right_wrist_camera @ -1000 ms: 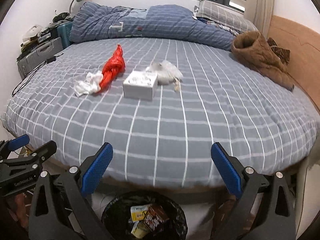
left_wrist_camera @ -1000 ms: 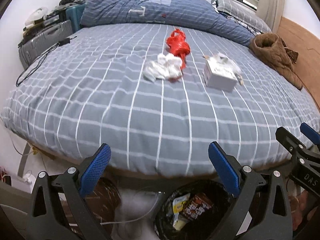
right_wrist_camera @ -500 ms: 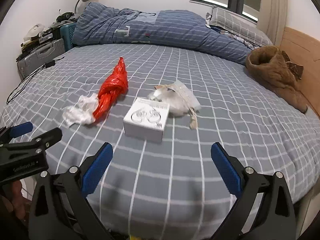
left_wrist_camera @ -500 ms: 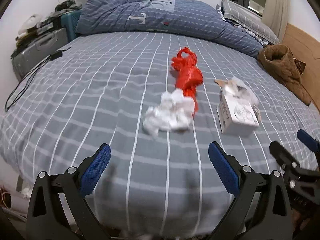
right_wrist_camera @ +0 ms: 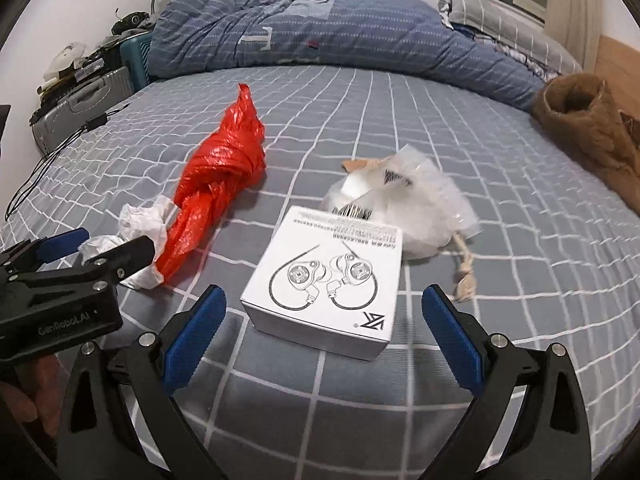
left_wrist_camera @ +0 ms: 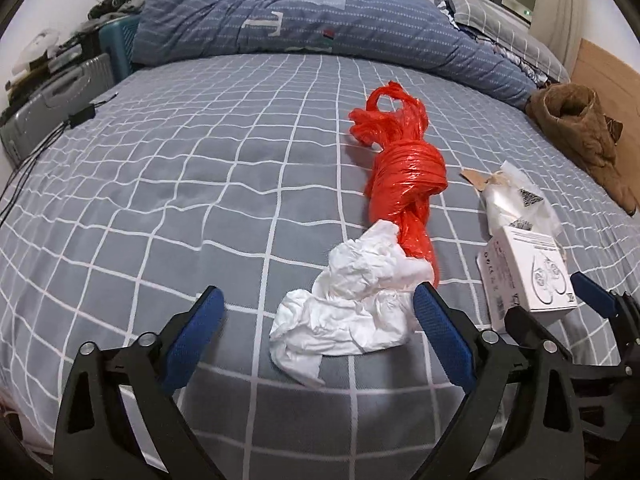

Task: Collect trash
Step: 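Grasp the white tissue with the left tool while the right tool grasps the white earphone box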

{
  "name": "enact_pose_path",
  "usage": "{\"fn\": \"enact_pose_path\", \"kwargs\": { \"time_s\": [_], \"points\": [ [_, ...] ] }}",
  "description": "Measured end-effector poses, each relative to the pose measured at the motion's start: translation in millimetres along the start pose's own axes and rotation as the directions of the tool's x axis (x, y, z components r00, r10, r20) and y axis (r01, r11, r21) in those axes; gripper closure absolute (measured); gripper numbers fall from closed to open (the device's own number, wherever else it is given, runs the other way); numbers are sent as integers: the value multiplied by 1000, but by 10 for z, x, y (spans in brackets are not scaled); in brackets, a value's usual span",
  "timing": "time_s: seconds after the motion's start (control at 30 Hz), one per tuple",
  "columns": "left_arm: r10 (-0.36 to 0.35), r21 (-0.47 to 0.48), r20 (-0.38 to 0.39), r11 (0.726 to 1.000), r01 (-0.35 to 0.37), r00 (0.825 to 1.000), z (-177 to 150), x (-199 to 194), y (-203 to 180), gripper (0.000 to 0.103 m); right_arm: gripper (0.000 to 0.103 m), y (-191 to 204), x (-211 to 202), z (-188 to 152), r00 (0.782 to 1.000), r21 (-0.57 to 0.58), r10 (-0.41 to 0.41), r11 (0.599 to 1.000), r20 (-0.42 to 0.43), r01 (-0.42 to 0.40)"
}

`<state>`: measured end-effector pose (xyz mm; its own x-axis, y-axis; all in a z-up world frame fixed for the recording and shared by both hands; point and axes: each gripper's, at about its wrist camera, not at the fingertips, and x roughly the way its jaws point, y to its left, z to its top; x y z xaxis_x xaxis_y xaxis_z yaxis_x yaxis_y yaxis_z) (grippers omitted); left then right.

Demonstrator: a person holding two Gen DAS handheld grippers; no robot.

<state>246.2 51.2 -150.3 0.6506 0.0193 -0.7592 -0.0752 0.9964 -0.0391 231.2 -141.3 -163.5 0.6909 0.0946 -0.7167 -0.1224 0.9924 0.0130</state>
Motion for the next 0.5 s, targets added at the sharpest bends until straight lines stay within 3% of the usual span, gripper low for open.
{"fn": "enact_pose_path", "kwargs": {
  "time_s": [0.17,0.37,0.5],
  "points": [
    [-10,12,-3,1000,10,1000,-21,60,12,34,28,-13,123,9,999,16,23,1000,-30,-22],
    [-53,28,-25,998,54,998,-73,121,-56,76,29,-45,120,5,999,37,44,998,-21,-43],
    [-64,24,-25,998,65,998,-101,104,-67,85,29,-41,96,-9,999,34,40,999,-15,-39]
  ]
}}
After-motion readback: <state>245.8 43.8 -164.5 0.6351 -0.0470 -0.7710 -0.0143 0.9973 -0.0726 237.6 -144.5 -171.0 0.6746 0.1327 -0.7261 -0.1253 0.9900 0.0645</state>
